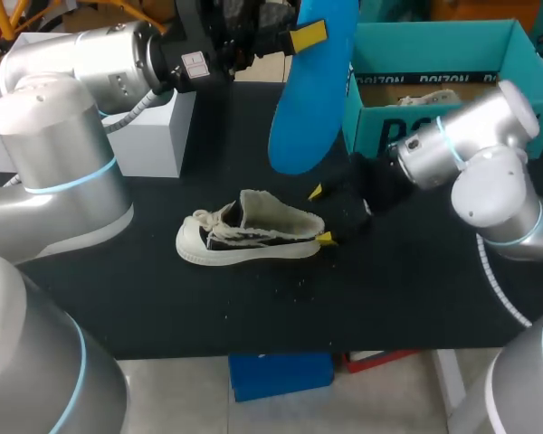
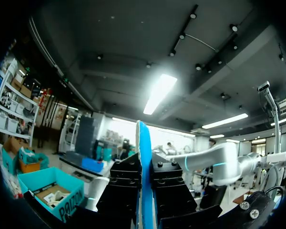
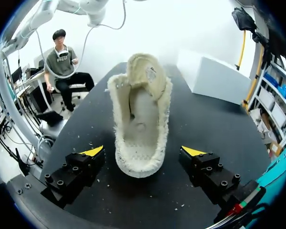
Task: Take the shoe out of the shoebox, open the shoe tongue, remove and reinsert the insole, then place the shoe into the shoebox
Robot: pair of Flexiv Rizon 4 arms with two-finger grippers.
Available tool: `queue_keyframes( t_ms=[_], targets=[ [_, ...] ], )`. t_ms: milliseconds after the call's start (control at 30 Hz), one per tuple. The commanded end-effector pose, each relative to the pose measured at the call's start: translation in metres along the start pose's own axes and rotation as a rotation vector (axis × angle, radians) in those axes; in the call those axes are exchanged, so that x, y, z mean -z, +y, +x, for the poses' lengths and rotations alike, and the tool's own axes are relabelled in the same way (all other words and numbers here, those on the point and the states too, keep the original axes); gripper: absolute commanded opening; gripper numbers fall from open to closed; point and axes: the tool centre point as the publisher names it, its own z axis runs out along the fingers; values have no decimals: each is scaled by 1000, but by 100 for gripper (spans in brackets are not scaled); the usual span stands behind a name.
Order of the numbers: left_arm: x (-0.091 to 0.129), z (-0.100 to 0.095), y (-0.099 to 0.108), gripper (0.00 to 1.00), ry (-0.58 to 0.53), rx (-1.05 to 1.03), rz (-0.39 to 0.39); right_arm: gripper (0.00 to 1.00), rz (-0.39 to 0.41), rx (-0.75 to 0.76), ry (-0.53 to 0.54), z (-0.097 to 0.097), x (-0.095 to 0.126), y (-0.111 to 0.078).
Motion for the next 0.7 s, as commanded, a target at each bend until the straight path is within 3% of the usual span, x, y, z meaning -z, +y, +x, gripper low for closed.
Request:
queue_keyframes(
  t_ms=[33,67,100,133,167,333,700],
  targets=[
    [0,0,1,0,1,-1,-2,100,304,38,80,-14,18,25],
    [0,0,1,0,1,-1,-2,97,327,38,69,-16,17,28],
    [0,0,1,0,1,-1,-2,83,358,41,64,-19,16,31],
    [0,0,1,0,1,-1,-2,80,412,56,75,-21,13,33],
    [0,0,1,0,1,-1,-2,86,438,60,77,-22,11,35],
    [0,0,1,0,1,-1,-2,85,569,82,80,-23,-1,43],
    [0,0,1,0,1,-1,-2,84,727,132,43,-27,-18,61]
  ],
)
